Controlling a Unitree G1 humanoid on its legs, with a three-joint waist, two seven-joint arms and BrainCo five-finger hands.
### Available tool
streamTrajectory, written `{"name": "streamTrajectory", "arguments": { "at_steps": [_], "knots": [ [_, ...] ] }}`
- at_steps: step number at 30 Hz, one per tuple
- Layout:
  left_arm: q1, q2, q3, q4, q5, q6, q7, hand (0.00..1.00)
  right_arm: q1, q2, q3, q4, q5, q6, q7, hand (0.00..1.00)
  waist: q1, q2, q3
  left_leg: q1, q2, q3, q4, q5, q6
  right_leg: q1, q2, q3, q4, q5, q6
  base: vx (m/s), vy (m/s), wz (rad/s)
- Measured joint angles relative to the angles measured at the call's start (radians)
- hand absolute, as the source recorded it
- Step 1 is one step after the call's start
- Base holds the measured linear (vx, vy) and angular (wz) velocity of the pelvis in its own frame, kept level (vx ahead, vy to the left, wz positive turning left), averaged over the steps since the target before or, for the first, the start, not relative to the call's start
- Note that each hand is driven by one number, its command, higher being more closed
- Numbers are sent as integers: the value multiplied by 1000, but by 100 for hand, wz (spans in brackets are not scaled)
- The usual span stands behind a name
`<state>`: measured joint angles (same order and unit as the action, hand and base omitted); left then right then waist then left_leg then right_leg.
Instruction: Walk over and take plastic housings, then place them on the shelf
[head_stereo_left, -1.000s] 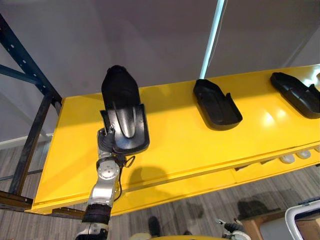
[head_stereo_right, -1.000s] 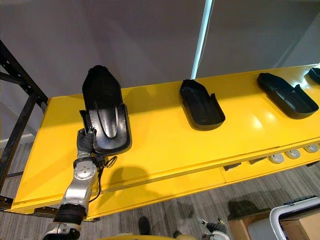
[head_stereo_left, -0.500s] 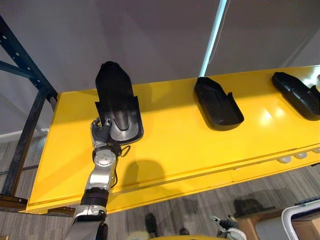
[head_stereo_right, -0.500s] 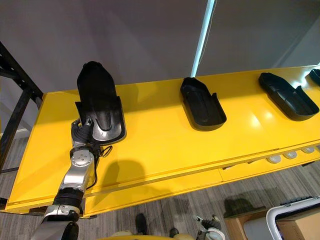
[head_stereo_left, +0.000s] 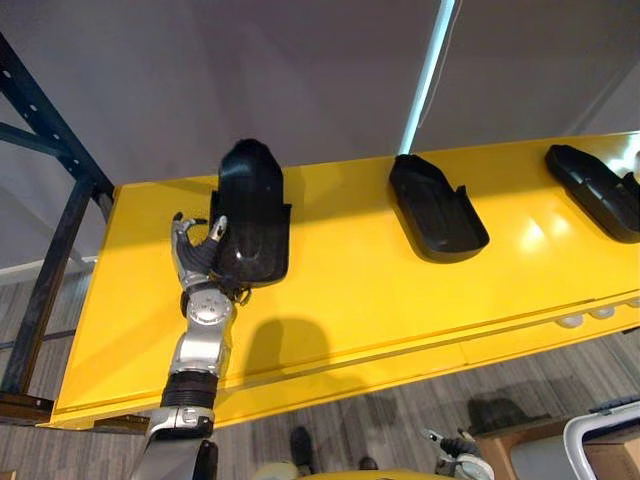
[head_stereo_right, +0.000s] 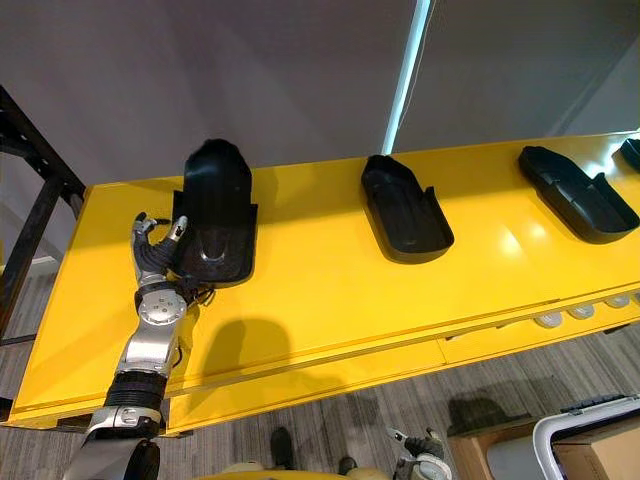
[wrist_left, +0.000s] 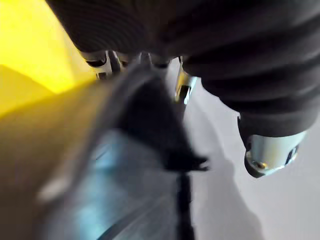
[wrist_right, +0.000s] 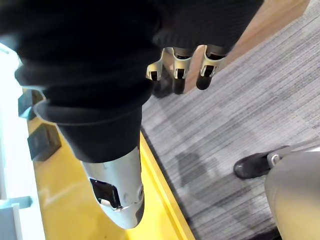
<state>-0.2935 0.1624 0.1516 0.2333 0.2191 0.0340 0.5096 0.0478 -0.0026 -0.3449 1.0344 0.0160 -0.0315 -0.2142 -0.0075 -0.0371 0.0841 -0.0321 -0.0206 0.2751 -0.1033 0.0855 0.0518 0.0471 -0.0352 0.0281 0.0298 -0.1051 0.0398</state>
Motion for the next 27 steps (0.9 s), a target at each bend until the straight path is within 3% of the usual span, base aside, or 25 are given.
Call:
{"name": "streamTrajectory", "arguments": {
  "at_steps": [10, 15, 16, 20, 27],
  "knots": [
    [107, -79, -6, -260, 35, -7, 18, 0, 22, 0, 1, 12, 0, -1, 0, 0, 22, -17, 2, -4, -1, -8, 0, -3, -5, 1, 0, 0, 3, 0, 0, 0, 0, 2],
    [196, -113, -55, -436, 69, -56, 18, 0, 35, -3, 3, 33, 1, -4, -1, 0, 21, -17, 2, -10, -2, -11, 0, -4, -5, -3, 0, 0, 3, 0, 0, 1, -1, 1],
    [234, -122, -73, -484, 81, -77, 16, 100, 35, -6, 3, 39, 4, -8, -2, 0, 21, -17, 2, -12, -2, -12, 0, -4, -5, -5, 0, 0, 4, 0, 0, 0, 0, 0],
    [330, -125, -115, -562, 110, -116, -3, 100, 36, -7, 6, 40, 4, -14, -2, 0, 22, -17, 2, -23, -1, -12, 1, -4, -5, -16, 1, 0, 5, 0, 1, 0, 0, 0],
    [472, -120, -174, -587, 110, -155, -107, 100, 38, -12, 35, 41, 3, -31, -2, 0, 22, -17, 1, -28, -2, -9, 4, -14, -5, -20, -1, 0, 5, -3, 4, 0, 0, 0]
  ]
}}
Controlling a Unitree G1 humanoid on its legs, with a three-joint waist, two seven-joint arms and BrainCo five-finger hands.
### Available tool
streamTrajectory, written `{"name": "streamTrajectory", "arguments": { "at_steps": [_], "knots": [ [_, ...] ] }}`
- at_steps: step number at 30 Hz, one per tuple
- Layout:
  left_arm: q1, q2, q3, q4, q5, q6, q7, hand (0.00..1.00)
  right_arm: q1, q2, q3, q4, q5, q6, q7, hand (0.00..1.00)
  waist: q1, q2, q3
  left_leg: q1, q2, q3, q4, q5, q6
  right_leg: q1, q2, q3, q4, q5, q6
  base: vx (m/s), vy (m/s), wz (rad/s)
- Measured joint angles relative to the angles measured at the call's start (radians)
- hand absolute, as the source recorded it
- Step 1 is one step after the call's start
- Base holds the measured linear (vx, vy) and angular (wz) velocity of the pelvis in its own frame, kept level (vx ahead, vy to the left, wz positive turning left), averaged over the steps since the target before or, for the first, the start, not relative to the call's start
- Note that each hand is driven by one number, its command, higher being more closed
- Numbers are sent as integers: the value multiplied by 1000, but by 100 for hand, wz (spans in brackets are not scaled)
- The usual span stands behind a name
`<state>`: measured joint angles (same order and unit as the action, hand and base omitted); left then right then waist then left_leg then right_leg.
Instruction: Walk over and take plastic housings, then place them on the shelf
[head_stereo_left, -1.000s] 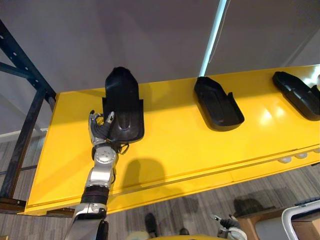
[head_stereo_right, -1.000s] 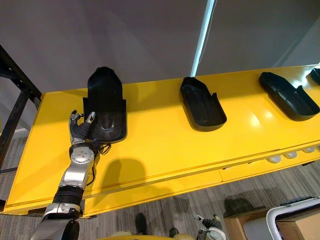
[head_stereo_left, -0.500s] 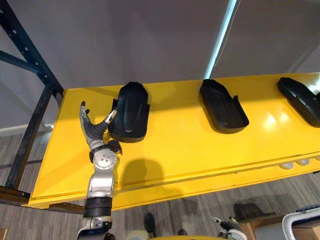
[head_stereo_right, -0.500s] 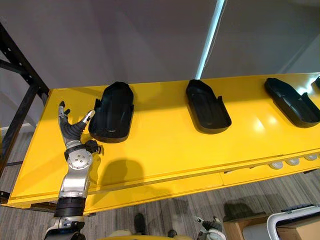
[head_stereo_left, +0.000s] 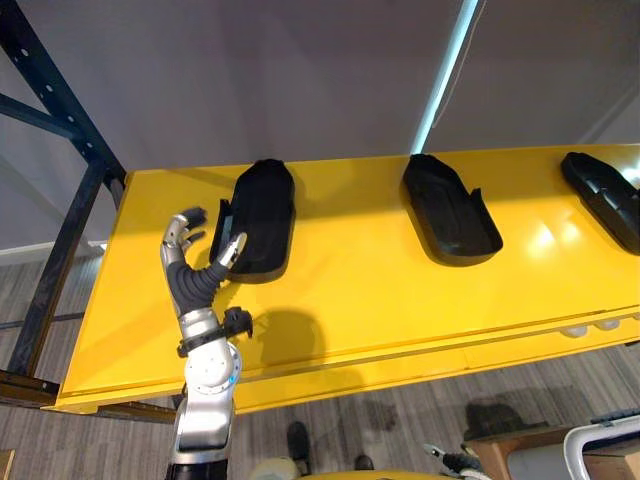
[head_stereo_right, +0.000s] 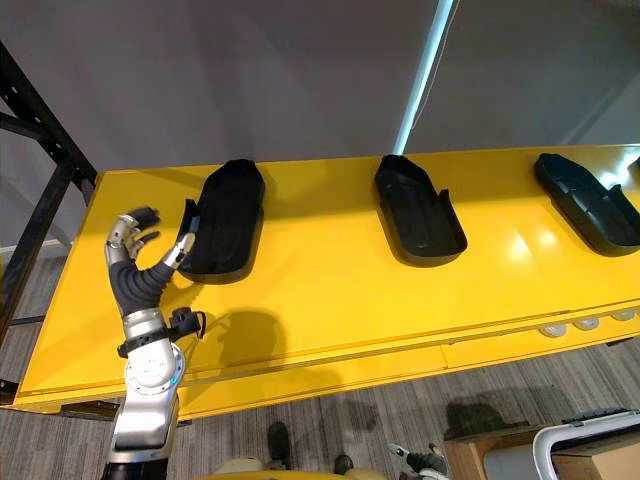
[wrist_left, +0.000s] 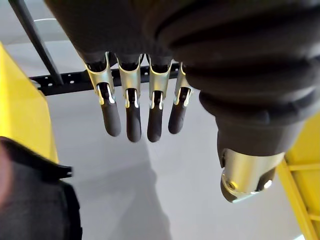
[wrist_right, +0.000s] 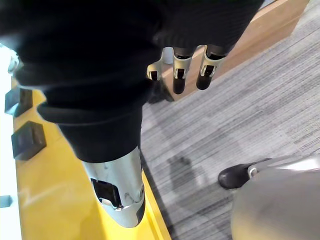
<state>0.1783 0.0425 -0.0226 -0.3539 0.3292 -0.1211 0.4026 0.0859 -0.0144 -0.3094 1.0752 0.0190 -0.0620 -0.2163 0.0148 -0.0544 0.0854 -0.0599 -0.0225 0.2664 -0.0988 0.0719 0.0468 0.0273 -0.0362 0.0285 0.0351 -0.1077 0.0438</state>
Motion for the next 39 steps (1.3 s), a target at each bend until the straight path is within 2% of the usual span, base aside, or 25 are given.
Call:
{"name": "streamTrajectory", "arguments": {
  "at_steps": [6, 11, 18, 25, 39],
  "knots": [
    [25, 24, -60, 105, 0, -10, -73, 100, -1, -3, 11, -2, -6, 0, 0, 0, 2, 14, -20, 2, -2, -2, -4, 3, 4, 1, -3, -2, -1, -5, 7, 0, 0, 0],
    [28, 25, -101, 203, 32, -9, -99, 100, -1, -5, 11, -4, -23, 1, 0, 0, 1, 33, -32, 3, -3, -2, -5, 3, 4, 2, -4, -2, -3, -9, 12, 0, 0, 0],
    [-16, 41, -148, 349, 40, 1, -114, 100, -4, -4, 11, -4, -29, 3, 1, 0, 0, 35, -33, 4, -6, -2, -5, 2, 2, 2, -7, -3, -5, -15, 17, 0, 0, 0],
    [-111, 44, -172, 436, 67, -2, -112, 100, -13, -3, 5, -5, -30, 6, 1, 0, -1, 35, -34, 5, -14, 6, -5, -1, 9, 3, -16, 0, -9, -14, 16, 0, 0, -1],
    [-188, 53, -178, 531, 75, -7, -79, 100, -15, 8, -8, -5, -30, 7, -1, 0, -4, 38, -36, 11, -16, 13, -5, -4, 7, 5, -18, 2, -9, -13, 16, 0, 0, -1]
  ]
}}
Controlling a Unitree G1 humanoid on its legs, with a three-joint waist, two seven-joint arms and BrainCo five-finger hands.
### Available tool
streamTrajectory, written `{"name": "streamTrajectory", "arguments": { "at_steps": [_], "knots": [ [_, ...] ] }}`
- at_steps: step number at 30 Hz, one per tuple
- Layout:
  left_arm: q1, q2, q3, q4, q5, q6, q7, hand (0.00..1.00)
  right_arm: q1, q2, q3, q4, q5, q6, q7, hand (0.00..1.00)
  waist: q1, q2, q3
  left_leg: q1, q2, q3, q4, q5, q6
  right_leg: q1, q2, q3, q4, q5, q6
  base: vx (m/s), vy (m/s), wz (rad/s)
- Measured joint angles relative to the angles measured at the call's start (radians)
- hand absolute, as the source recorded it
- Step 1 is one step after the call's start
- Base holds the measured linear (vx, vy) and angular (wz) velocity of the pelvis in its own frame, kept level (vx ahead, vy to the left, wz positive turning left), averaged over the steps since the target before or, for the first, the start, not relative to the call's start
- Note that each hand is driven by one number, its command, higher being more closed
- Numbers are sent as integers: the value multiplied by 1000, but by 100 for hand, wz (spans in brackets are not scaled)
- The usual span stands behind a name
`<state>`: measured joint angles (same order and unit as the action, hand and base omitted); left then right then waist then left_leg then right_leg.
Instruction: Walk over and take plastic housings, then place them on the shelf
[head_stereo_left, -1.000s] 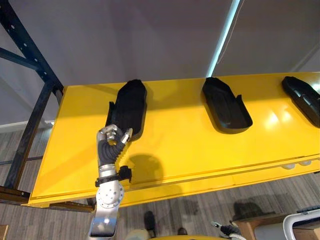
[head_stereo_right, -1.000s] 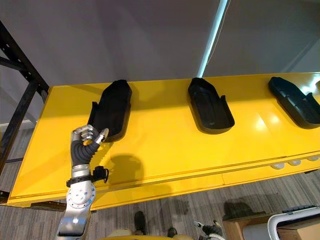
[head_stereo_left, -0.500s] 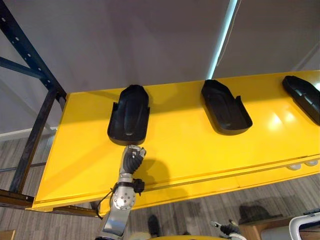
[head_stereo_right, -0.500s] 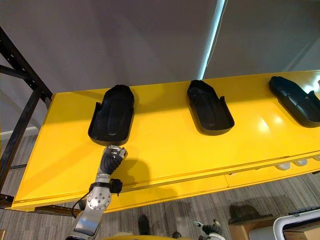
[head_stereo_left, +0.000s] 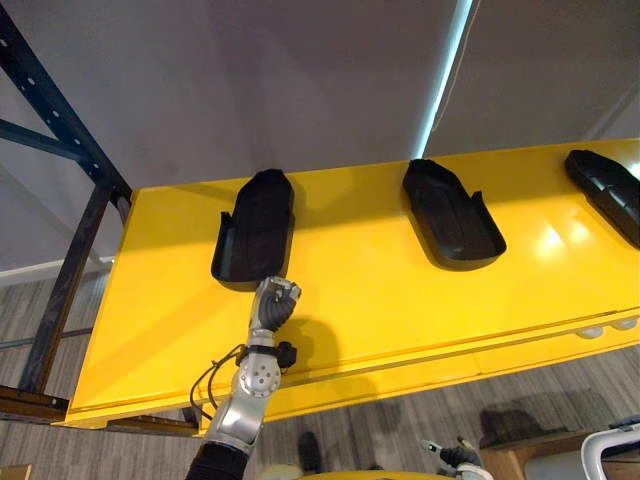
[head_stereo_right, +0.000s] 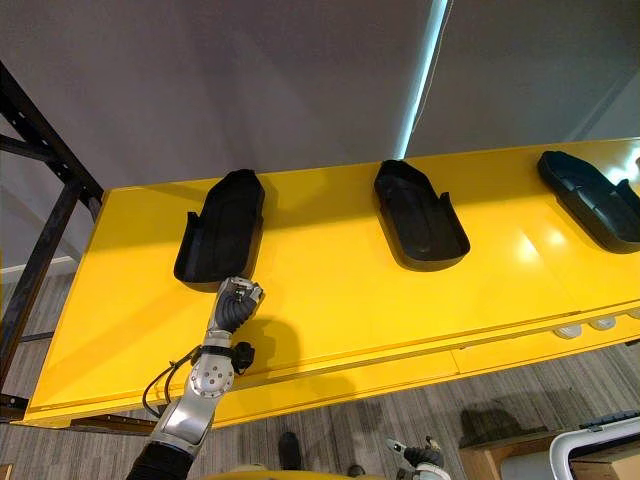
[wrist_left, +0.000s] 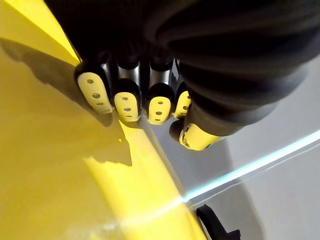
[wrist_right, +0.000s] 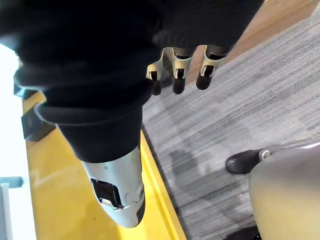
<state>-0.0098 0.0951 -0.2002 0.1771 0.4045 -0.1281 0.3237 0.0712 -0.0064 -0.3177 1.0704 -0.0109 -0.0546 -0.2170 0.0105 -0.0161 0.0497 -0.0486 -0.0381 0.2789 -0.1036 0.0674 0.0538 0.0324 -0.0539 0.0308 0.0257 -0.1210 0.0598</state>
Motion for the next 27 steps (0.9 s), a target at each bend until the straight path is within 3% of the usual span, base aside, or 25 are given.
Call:
{"name": "streamTrajectory", "arguments": {
  "at_steps": [18, 22, 26, 27],
  "knots": [
    [-28, 2, -3, 34, -24, -8, 6, 100, -2, 0, 0, 1, 0, 6, 0, 0, 0, 2, -1, 12, -1, -1, 0, -3, 1, 13, -1, -1, -4, 0, 0, 0, 0, 0],
    [46, 9, -4, -91, -49, -2, 1, 100, 3, -2, 1, 2, 0, 6, 0, 0, 1, 3, -1, 12, -5, -3, 0, -7, 2, 16, -3, -2, -9, 0, 0, 0, 0, 0],
    [118, 8, 37, -385, -101, -16, 5, 100, 7, -4, 2, 7, 0, 6, -1, 0, 5, 3, -1, 10, -6, -5, 4, -6, 4, 18, -5, -1, -6, 1, -1, 0, 0, 4],
    [130, 7, 80, -486, -125, -38, 11, 100, 7, -5, 3, 7, 0, 5, -1, 0, 5, 3, -1, 11, -5, -8, 6, -5, 4, 19, -3, -2, -4, 1, -2, 0, 0, 5]
  ]
}}
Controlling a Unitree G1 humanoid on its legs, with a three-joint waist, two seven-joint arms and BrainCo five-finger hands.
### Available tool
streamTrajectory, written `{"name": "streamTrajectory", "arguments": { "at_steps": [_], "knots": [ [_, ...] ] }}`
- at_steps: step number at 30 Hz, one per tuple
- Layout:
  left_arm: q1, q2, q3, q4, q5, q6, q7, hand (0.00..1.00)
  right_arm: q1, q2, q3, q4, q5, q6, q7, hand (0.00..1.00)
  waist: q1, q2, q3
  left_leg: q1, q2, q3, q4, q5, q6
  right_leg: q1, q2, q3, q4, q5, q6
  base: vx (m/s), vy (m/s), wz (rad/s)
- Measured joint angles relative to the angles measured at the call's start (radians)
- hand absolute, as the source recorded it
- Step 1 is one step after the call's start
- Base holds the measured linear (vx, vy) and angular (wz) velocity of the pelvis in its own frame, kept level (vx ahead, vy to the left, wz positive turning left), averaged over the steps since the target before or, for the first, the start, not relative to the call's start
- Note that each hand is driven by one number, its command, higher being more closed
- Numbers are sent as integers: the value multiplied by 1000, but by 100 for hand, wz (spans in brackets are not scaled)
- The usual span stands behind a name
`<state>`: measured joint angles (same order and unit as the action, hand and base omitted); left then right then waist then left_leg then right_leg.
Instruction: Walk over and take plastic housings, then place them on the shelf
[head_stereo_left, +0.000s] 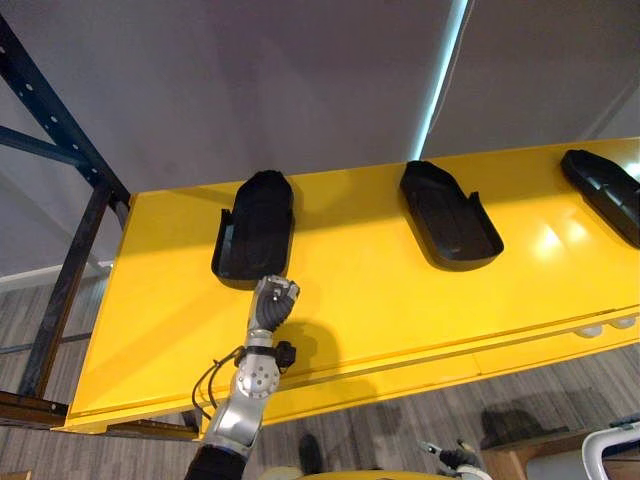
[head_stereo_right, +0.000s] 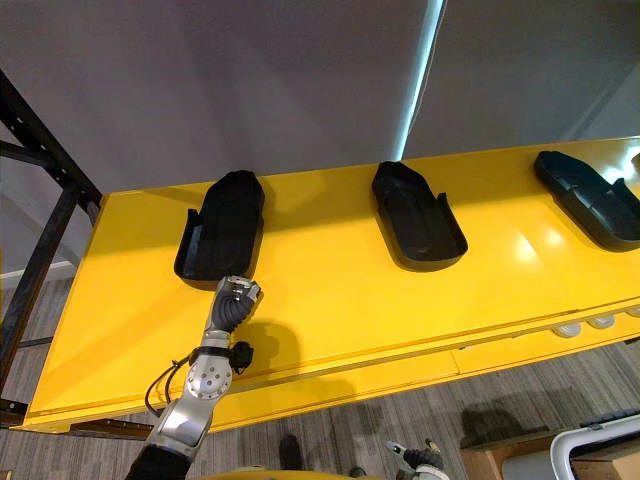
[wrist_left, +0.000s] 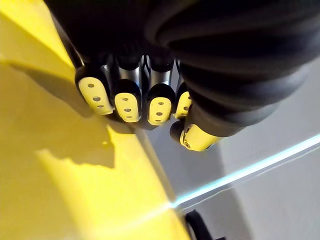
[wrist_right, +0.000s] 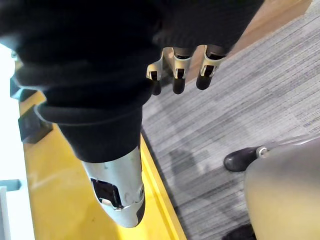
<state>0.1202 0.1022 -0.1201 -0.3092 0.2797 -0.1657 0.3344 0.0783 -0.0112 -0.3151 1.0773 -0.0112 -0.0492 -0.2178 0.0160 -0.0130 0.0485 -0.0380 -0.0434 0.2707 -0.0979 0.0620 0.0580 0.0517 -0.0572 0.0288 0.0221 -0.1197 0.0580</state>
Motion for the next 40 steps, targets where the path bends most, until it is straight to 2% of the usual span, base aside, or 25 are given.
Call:
{"name": "streamTrajectory", "arguments": {
  "at_steps": [3, 5, 7, 10, 13, 15, 18, 19, 21, 22, 25, 28, 30, 34, 36, 40],
  "knots": [
    [24, -18, 100, -133, -83, -51, 37, 100, 1, -7, 3, 1, 0, 0, 0, 0, 0, 4, -2, 0, 2, -8, 0, 0, 0, 4, 3, -2, 8, 1, -2, 2, -15, 6],
    [39, -51, 186, -176, -186, -90, 43, 100, 2, -20, 4, 8, 0, 1, 0, 0, 1, 8, -4, 2, 2, -20, -2, 1, 0, 10, 4, -10, 11, 1, -2, -17, -34, 17],
    [53, -96, 339, -184, -312, -120, 61, 100, 6, -32, 4, 9, 0, 5, 1, 0, 5, 13, -5, 3, 2, -38, -6, -3, -5, 15, 6, -28, 16, 1, -3, -44, -33, 22],
    [89, -148, 523, -166, -388, -127, 122, 100, 12, -40, 4, 9, 0, 14, 0, 0, 16, 19, -2, 0, 2, -59, -6, -2, -7, 14, 8, -45, 26, -3, -9, -54, -32, 20],
    [153, -175, 598, -80, -393, -119, 177, 100, 17, -41, 3, 8, -2, 15, -2, 0, 30, 18, 0, -7, 0, -82, -6, 0, -9, 14, 10, -61, 30, -10, -19, -40, -32, 19],
    [194, -177, 609, -29, -394, -105, 182, 100, 13, -40, 4, 7, -2, 15, -3, 0, 30, 18, 0, -15, 0, -94, -6, 2, -12, 12, 11, -76, 30, -12, -22, -37, -38, 27],
    [248, -176, 616, 134, -395, -79, 172, 100, -1, -39, 2, 1, -9, 17, -10, 0, 30, 14, 4, -22, -2, -110, -6, 8, -18, 4, 10, -104, 31, -28, -31, -34, -36, 24],
    [254, -177, 614, 247, -393, -58, 156, 0, -3, -37, 0, -8, -9, 17, -19, 0, 30, 9, 9, -21, -2, -115, -6, 16, -21, 7, 10, -111, 32, -33, -30, 3, -35, 15],
    [253, -175, 608, 395, -390, -18, 123, 0, -4, -36, 0, -14, -10, 18, -21, 0, 30, 9, 10, -17, -4, -120, -6, 16, -21, 13, 9, -114, 32, -40, -23, 39, -32, 12],
    [252, -173, 586, 563, -373, 30, 81, 0, -6, -34, 0, -33, -10, 21, -20, 0, 29, 8, 10, -17, -6, -121, -6, 16, -21, 14, 7, -118, 32, -46, -15, 57, -26, 6],
    [222, -142, 539, 875, -344, 80, -7, 0, -16, -34, 0, -43, -9, 23, -17, 0, 26, -9, 21, -16, -10, -117, -6, 13, -19, 17, 2, -120, 32, -48, -14, 81, -17, 1],
    [162, -91, 496, 1097, -322, 113, -53, 0, -51, -31, -2, -41, -9, 28, -10, 0, 27, -25, 57, 8, -12, -101, -6, 10, -16, 40, -1, -110, 29, -48, -14, 94, -26, -9],
    [139, -83, 477, 1140, -296, 119, -60, 0, -64, -36, -3, -42, -9, 27, -1, 0, 26, -24, 62, 16, -13, -95, -6, 7, -12, 46, -3, -110, 28, -48, -14, 79, -28, -13],
    [76, -75, 439, 1154, -228, 116, -79, 0, -93, -36, -3, -39, -9, 27, 5, 0, 23, 4, 80, 31, -14, -77, -6, -4, -14, 54, -8, -100, 28, -51, -11, 40, -18, -14],
    [50, -67, 422, 1184, -215, 114, -91, 0, -94, -36, -3, -39, -9, 28, 5, 0, 22, 10, 85, 38, -14, -70, -6, -9, -17, 63, -9, -94, 27, -51, -10, 28, -21, -11],
    [41, -58, 378, 1203, -171, 114, -98, 0, -100, -36, -3, -32, -9, 28, 5, 0, 22, 0, 90, 51, -15, -54, -6, -24, -23, 65, -12, -81, 26, -60, -7, 11, -18, -11]
  ]
}}
